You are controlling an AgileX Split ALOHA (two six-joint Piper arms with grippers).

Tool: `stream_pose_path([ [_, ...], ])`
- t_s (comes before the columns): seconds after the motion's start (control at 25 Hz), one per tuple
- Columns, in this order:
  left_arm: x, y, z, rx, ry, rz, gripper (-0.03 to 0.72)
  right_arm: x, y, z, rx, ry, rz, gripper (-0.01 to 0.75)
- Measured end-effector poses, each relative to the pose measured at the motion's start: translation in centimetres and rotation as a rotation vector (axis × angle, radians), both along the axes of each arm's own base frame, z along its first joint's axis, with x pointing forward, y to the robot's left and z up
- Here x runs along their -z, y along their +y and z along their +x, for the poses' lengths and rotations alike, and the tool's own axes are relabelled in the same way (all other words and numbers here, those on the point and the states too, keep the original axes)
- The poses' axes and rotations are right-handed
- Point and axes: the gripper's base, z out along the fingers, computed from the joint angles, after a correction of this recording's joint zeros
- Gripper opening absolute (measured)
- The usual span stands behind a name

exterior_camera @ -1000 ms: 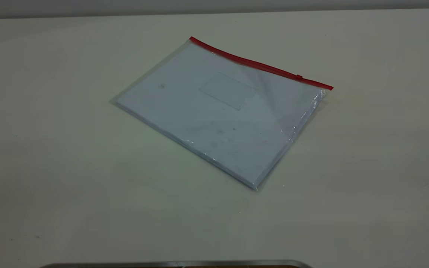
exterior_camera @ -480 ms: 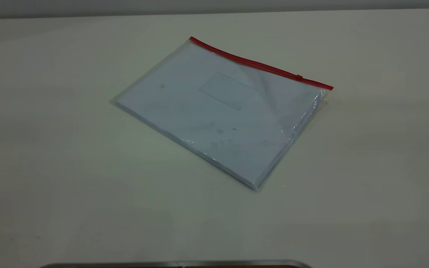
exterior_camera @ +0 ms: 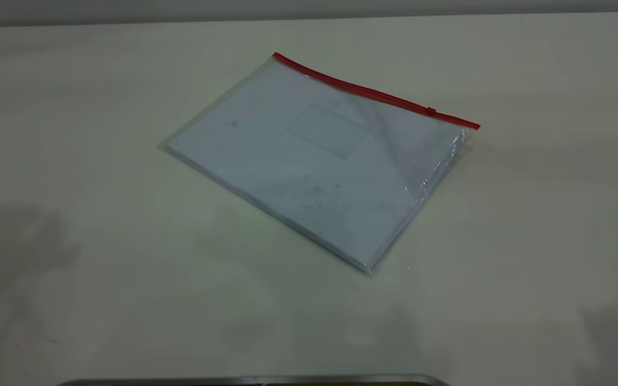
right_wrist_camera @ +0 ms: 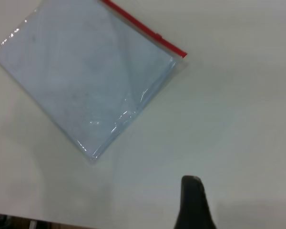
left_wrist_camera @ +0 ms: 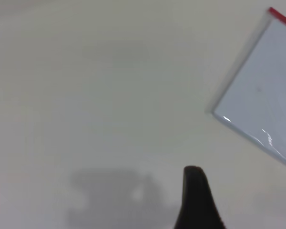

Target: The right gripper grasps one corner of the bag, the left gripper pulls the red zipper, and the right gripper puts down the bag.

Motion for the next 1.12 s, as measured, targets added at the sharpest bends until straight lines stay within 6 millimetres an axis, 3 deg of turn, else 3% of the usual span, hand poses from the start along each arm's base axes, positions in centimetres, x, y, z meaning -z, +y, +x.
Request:
stream_pose_path([
  [0.24, 2.0, -1.0, 6.8, 0.049, 0.057, 0.013, 0.561, 3.3, -0.3, 5.0, 0.001, 0.027, -0.023, 0.571],
  [0.44, 4.1, -3.1, 10.0, 0.209, 0.138, 0.085, 0.561, 7.9, -0.3, 7.9, 0.009, 0.157, 0.004, 0.571],
  [0.76, 7.7, -5.6, 11.4, 0.356, 0.284, 0.131, 0.561, 14.3, 0.0, 13.1, -0.049, 0.283, 0.031, 0.571],
  [1.12, 8.1, -5.7, 11.2, 0.364, 0.33, 0.125, 0.561, 20.5, 1.3, 18.9, -0.189, 0.302, 0.142, 0.571],
])
